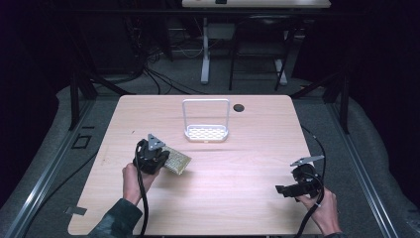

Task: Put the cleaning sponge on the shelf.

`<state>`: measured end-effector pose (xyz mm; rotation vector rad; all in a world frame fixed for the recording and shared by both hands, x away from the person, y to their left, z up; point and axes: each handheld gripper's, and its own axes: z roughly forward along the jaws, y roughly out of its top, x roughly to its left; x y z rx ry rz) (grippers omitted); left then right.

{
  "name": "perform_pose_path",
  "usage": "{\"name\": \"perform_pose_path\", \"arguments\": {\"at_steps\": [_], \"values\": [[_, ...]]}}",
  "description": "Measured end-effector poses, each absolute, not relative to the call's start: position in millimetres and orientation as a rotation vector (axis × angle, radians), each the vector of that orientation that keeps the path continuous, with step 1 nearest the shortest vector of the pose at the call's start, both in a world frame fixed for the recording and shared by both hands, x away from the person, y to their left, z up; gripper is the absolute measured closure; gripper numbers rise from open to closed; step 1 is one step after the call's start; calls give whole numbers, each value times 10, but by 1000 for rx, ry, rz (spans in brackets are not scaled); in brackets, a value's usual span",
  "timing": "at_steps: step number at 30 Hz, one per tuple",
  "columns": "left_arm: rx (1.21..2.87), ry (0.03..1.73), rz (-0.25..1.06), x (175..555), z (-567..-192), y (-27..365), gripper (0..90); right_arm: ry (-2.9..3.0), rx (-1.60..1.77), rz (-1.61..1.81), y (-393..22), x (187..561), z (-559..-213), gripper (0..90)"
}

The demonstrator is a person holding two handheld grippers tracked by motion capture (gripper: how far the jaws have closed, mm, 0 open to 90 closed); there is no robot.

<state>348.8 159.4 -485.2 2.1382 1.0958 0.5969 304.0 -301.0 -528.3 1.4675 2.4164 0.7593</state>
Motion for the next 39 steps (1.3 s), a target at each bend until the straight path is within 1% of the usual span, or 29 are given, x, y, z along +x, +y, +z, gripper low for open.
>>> {"name": "perform_pose_path", "arguments": {"at_steps": [25, 31, 33, 39], "values": [[2112, 1056, 601, 3651, -4794, 1321, 900, 2417, 1464, 754, -3012, 3056, -5301, 148], [2085, 1047, 603, 3720, -4749, 1229, 900, 2405, 1480, 765, -3010, 3054, -5297, 148], [2062, 1048, 570, 3748, -4736, 1208, 900, 2403, 1482, 768, -3014, 3053, -5296, 148], [2036, 1048, 568, 3811, -4710, 1147, 900, 2421, 1472, 751, -3020, 3052, -5298, 149]]}}
